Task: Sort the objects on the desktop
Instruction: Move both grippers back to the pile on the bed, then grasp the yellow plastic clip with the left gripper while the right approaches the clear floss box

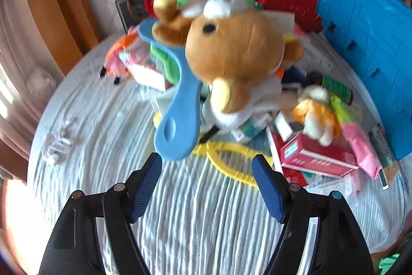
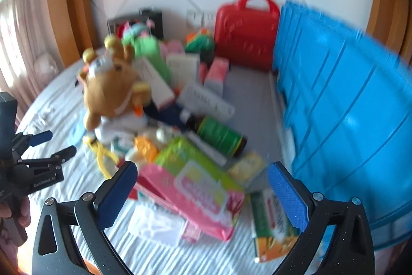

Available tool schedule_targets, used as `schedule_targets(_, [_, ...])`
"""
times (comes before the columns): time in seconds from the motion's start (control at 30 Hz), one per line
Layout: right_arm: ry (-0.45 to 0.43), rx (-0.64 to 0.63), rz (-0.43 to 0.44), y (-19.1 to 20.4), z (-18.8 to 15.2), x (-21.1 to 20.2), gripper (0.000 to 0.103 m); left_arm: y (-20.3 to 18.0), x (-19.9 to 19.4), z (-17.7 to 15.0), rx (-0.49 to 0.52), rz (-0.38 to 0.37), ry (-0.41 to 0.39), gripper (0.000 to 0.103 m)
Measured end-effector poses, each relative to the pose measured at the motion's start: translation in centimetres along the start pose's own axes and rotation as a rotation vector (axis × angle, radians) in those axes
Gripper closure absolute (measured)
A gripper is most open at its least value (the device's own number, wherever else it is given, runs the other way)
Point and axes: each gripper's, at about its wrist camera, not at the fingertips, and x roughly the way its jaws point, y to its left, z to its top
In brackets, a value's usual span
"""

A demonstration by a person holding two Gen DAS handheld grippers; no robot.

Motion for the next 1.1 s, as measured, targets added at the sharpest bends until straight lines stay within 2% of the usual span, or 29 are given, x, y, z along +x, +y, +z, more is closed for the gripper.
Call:
schedule_targets(0.23, [0.151,0.027,-0.002,-0.5,-3.6,4.1,0.0,0.9,5.6,-1.4,-0.085,-0.023,0.114,0.034])
schedule_targets(0.43, [0.204,0.036,-0.002,-1.1,-5.1,5.2,0.0,1.1,10.5,-0.9,-0.2,-0.04,0.192,0.038])
schedule_targets(0.47, [0.212,0.037,-0.003,-1.2,-5.3,5.4,0.0,1.1,11.1,-0.8,-0.211,-0.041,0.203,0.042])
schedule_targets(0.5, [0.221,0.038,-0.002,-1.2,-5.6,5.5,0.0,1.1,11.5,-0.7,-0.215,-0.025,0.191,0.043])
schedule_targets(0.57, [0.232,0.039,-0.001,-1.2,-5.9,5.6,0.0,1.1,11.4,-0.5,-0.196,-0.015,0.19,0.059])
schedule_targets(0.63, [0.24,0.044,0.003,-1.1,-6.1,5.8,0.0,1.8,10.9,-0.8,-0.199,-0.021,0.19,0.071])
schedule_targets(0.67, [0.243,0.049,0.009,-1.1,-6.2,5.8,0.0,2.2,10.7,-1.1,-0.198,-0.015,0.192,0.074])
schedule_targets(0.8, [0.25,0.06,0.033,-0.2,-6.4,6.1,0.0,5.5,9.5,-3.2,-0.185,0.03,0.207,0.074])
schedule_targets(0.97, [0.256,0.052,0.055,1.5,-6.6,6.4,0.0,10.1,8.2,-5.3,-0.144,0.133,0.23,0.074])
schedule_targets(1.03, [0.261,0.054,0.06,2.0,-6.8,6.4,0.0,11.5,7.8,-5.6,-0.145,0.136,0.249,0.075])
schedule_targets(1.1, [0.266,0.058,0.062,2.5,-7.1,6.4,0.0,12.4,6.6,-5.6,-0.166,0.109,0.241,0.075])
